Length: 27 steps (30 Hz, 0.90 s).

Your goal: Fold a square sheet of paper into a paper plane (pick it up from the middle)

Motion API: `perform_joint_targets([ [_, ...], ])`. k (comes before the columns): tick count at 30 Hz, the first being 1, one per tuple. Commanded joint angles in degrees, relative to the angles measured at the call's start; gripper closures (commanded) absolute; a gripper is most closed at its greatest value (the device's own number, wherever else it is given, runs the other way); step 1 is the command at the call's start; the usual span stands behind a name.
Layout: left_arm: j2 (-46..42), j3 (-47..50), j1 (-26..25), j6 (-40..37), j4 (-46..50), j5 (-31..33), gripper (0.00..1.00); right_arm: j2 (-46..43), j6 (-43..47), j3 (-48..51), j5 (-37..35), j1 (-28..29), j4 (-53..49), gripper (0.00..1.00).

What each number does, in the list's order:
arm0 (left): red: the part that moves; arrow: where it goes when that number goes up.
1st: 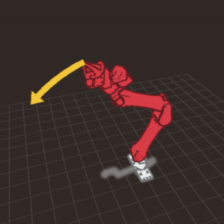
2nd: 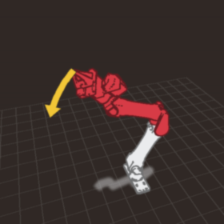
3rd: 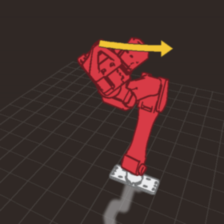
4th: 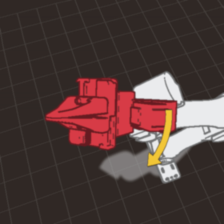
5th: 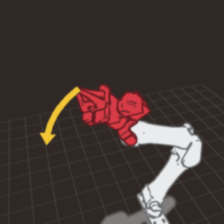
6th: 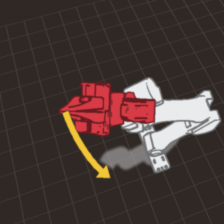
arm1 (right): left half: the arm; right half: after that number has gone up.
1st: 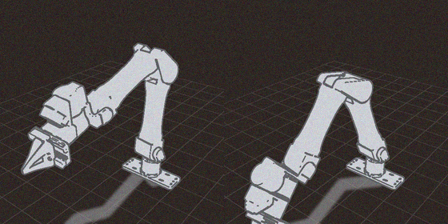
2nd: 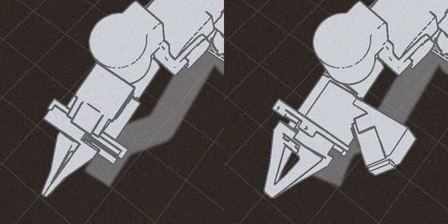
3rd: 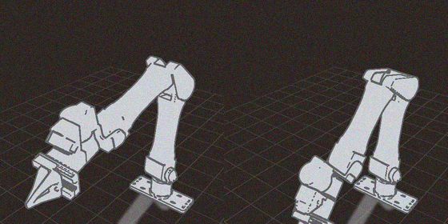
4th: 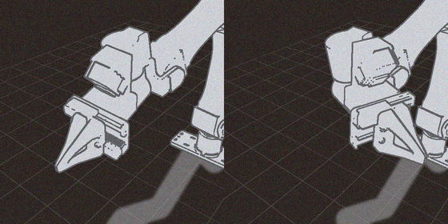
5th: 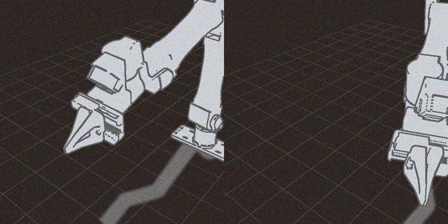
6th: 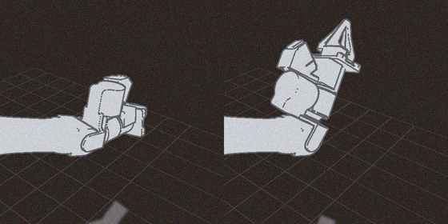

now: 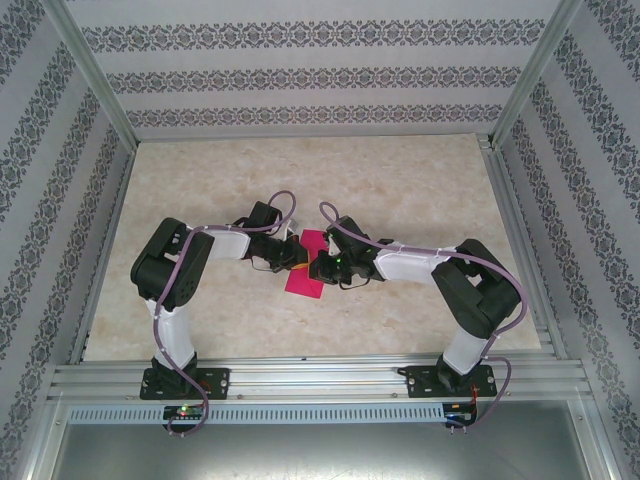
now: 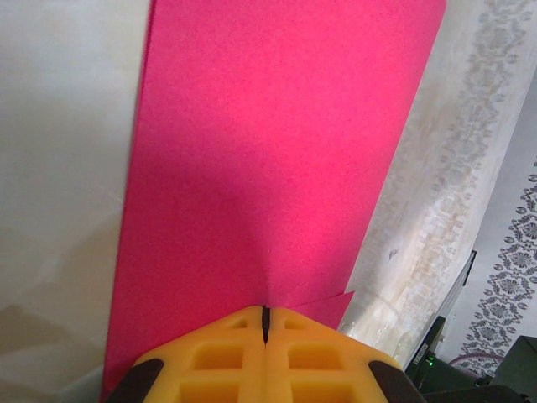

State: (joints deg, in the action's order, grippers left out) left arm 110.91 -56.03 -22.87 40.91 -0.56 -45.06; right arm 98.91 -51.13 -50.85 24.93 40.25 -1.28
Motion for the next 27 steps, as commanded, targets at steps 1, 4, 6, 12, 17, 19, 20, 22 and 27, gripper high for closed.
perform_joint_targets([
  [1, 2.39, 0.23, -0.28, -0.65, 3.31, 4.98, 0.96, 0.67, -0.62, -1.04, 0.34, -0.21, 0.31, 0.92],
  [4, 2.43, 0.33, -0.24, -0.70, 3.28, 4.91, 0.96, 0.60, -0.66, -1.07, 0.30, -0.24, 0.37, 0.92],
  [6, 2.46, 0.43, -0.26, -0.71, 3.32, 5.00, 0.96, 0.58, -0.72, -1.00, 0.08, -0.33, 0.27, 0.92],
  [12, 2.70, 0.72, -0.24, -0.83, 3.12, 4.98, 0.96, 0.58, -0.53, -1.02, 0.03, -0.33, -0.12, 0.93],
  [17, 2.71, 0.81, -0.24, -0.74, 3.10, 4.90, 0.96, 0.51, -0.63, -1.16, 0.30, -0.51, -0.05, 0.93],
  [19, 2.69, 0.75, -0.24, -0.75, 3.05, 4.89, 0.96, 0.32, -0.65, -1.05, 0.21, -0.44, -0.06, 0.93],
  [20, 2.78, 0.82, -0.24, -0.79, 3.06, 4.89, 0.96, 0.33, -0.72, -1.03, 0.08, -0.44, -0.04, 0.94],
  [22, 2.79, 0.78, -0.24, -0.82, 3.13, 4.80, 0.96, 0.23, -0.96, -0.85, -0.06, -0.52, 0.20, 0.94],
  [27, 3.12, 0.88, -0.24, -1.01, 3.13, 5.05, 0.96, 0.13, -1.66, 0.17, -0.63, -0.60, 1.63, 0.95],
])
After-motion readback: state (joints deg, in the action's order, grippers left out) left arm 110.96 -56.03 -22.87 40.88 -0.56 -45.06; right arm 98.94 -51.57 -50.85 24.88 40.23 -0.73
